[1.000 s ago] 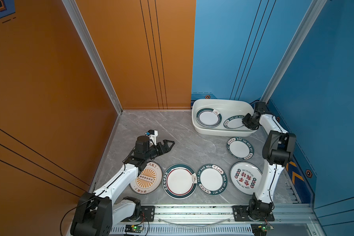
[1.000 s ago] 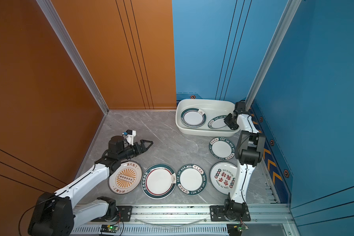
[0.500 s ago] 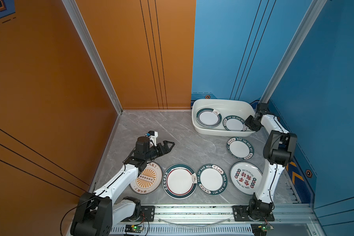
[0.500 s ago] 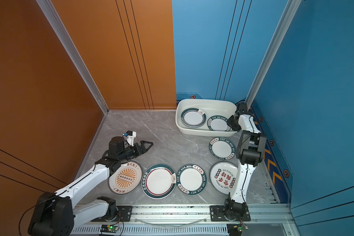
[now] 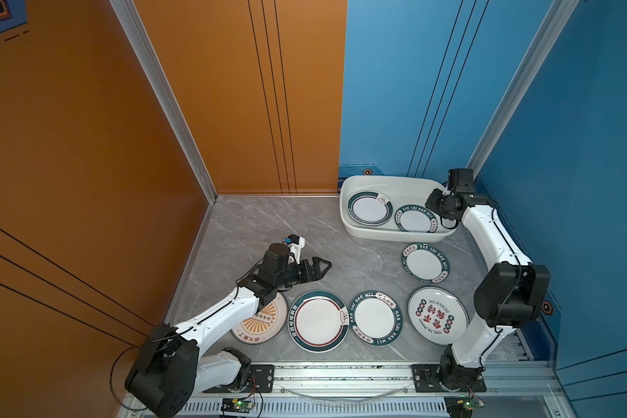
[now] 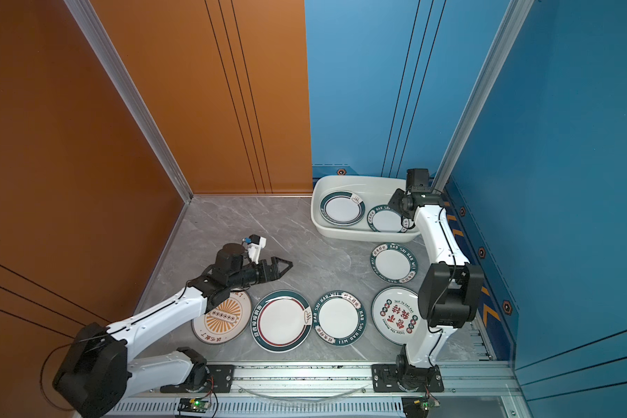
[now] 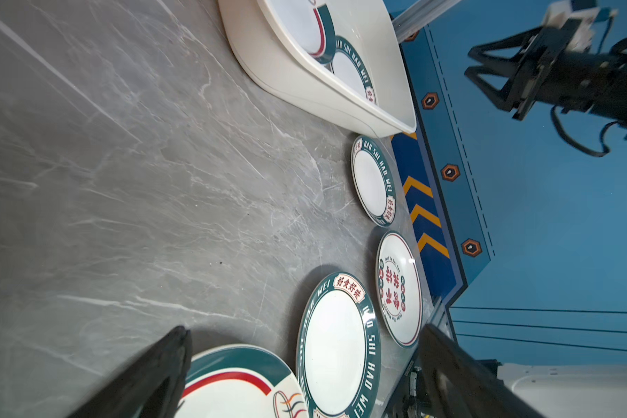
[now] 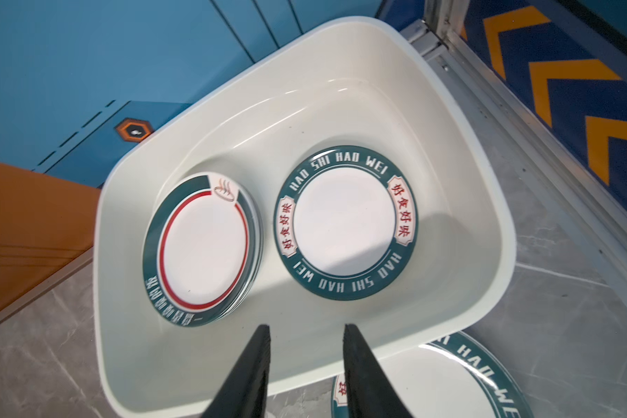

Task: Place the plates into the plastic bin on the countertop
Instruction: 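Raise the right gripper from the bin while the left gripper reaches toward the nearest plate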

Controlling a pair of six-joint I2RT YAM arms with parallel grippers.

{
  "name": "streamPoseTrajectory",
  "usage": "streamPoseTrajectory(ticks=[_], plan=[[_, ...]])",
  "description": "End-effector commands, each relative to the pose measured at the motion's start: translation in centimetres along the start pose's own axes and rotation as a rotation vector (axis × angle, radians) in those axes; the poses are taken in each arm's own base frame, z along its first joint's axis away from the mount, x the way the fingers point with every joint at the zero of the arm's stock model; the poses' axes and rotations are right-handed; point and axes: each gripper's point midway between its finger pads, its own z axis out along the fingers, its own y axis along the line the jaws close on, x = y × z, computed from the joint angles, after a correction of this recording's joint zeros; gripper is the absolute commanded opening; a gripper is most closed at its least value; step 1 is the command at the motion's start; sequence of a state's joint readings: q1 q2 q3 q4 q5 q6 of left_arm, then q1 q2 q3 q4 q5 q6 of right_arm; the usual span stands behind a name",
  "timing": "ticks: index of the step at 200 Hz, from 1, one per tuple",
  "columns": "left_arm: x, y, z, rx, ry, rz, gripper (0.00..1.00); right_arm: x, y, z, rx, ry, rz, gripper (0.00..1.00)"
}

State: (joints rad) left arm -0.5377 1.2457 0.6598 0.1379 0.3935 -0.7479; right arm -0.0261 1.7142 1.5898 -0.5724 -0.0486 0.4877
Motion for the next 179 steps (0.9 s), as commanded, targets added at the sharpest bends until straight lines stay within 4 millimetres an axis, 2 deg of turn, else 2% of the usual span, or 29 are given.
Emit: streamPoseTrajectory(ticks=[1, 35, 79, 102, 106, 121, 179], plan=[[-0.5, -1.8, 1.3, -0.009, -0.01, 0.054, 0.99, 2.0, -0.3, -0.8, 0.01, -0.011, -0.05, 0.38], [0.8, -4.1, 4.3, 0.004, 0.039, 0.082, 0.98, 5.2, -1.1, -2.5, 0.001, -0.003, -0.064, 0.42], [2.0, -5.9, 9.3, 0.027, 0.086, 0.053, 0.95, 8.6, -2.6, -2.1, 0.007, 0.056, -0.082, 0.46], [3.3, -7.0, 12.4, 0.033, 0.121, 0.044, 0.93, 9.3, -3.5, -2.0, 0.021, 0.06, -0.089, 0.47], [2.9, -8.0, 13.0, 0.048, 0.111, 0.048, 0.93, 9.3, -3.6, -2.1, 0.021, 0.056, -0.088, 0.47], [3.5, -8.7, 15.0, 0.047, 0.125, 0.044, 0.92, 9.5, -4.1, -2.4, 0.022, 0.043, -0.083, 0.47], [5.2, -8.9, 22.8, 0.027, 0.162, -0.031, 0.89, 10.1, -4.9, -3.2, -0.004, 0.037, -0.07, 0.47]])
